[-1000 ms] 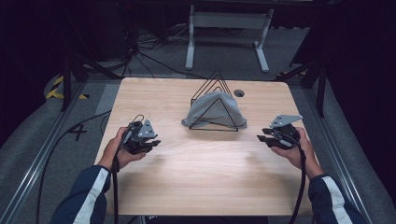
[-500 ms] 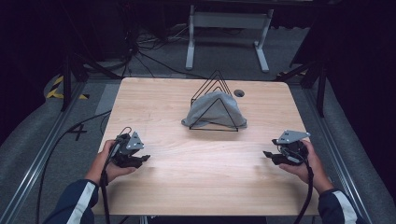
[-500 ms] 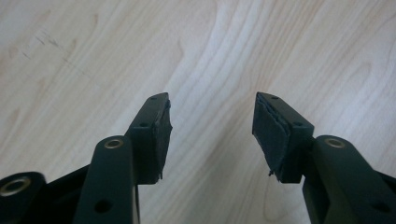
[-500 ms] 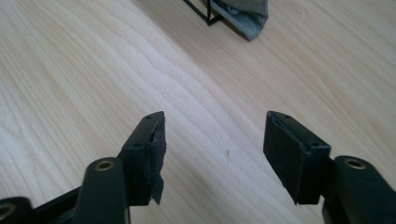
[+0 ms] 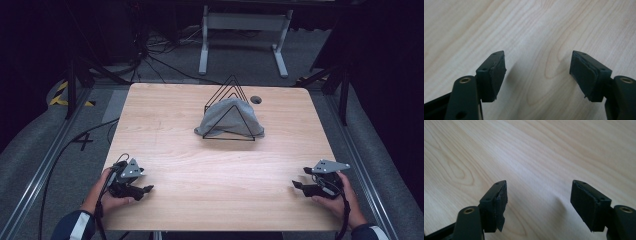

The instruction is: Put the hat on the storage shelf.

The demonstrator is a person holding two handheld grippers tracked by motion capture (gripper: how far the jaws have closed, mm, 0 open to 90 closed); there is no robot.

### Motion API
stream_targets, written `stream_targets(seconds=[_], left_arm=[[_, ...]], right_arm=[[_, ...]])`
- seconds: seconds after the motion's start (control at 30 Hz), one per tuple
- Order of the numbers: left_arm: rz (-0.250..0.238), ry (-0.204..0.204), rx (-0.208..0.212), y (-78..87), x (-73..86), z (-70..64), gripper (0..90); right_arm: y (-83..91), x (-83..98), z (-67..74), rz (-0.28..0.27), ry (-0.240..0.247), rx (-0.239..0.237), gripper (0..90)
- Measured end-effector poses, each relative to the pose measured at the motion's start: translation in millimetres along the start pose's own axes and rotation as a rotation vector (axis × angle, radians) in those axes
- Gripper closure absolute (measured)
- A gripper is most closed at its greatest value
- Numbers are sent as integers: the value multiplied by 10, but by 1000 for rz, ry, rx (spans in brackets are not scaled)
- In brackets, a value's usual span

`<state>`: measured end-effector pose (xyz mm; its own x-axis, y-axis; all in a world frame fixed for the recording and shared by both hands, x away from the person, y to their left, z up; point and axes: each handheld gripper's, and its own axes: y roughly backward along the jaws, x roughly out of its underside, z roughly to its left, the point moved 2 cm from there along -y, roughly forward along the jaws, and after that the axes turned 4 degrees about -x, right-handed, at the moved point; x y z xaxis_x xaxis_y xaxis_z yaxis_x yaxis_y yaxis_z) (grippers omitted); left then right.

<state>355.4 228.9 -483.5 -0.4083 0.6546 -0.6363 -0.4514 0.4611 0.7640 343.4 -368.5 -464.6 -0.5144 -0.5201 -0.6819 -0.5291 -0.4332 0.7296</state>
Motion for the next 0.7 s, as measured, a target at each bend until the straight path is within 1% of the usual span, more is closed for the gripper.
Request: stream_targets(seconds=[0.03,0.07,0.1,0.17,0.2,0.23,0.27,0.3,0.33,0.37,0.47,0.53,0.57,0.7], left_arm=[[-9,7,5,5,22,1,284],[-23,21,8,8,49,1,279],[-36,34,12,8,75,8,273],[-54,66,24,8,124,19,252],[-72,81,14,3,151,22,237],[-97,102,10,-8,175,8,214],[-97,102,10,-8,175,8,206],[-112,103,3,-8,196,-1,206],[-112,117,-4,-6,199,-12,201],[-110,121,-4,-6,200,-14,196],[-110,123,-6,-7,200,-14,192],[-107,122,-18,-5,201,-7,182],[-106,131,-16,-7,202,-12,176],[-98,130,-11,-4,201,-8,168]], right_arm=[[4,58,3,-2,-13,-3,297],[5,91,1,-4,-16,-3,294],[6,129,2,-12,-29,-3,282],[23,190,-2,-39,-65,-17,277],[25,213,-3,-56,-83,-20,270],[26,240,-5,-75,-86,-13,265],[26,240,-5,-75,-86,-13,265],[28,257,-3,-88,-90,-9,261],[27,265,0,-92,-90,-4,252],[25,265,-4,-93,-94,-2,249],[27,266,-8,-89,-101,5,244],[28,267,-13,-89,-107,14,242],[28,267,-16,-89,-108,18,242],[28,268,-18,-89,-114,22,242]])
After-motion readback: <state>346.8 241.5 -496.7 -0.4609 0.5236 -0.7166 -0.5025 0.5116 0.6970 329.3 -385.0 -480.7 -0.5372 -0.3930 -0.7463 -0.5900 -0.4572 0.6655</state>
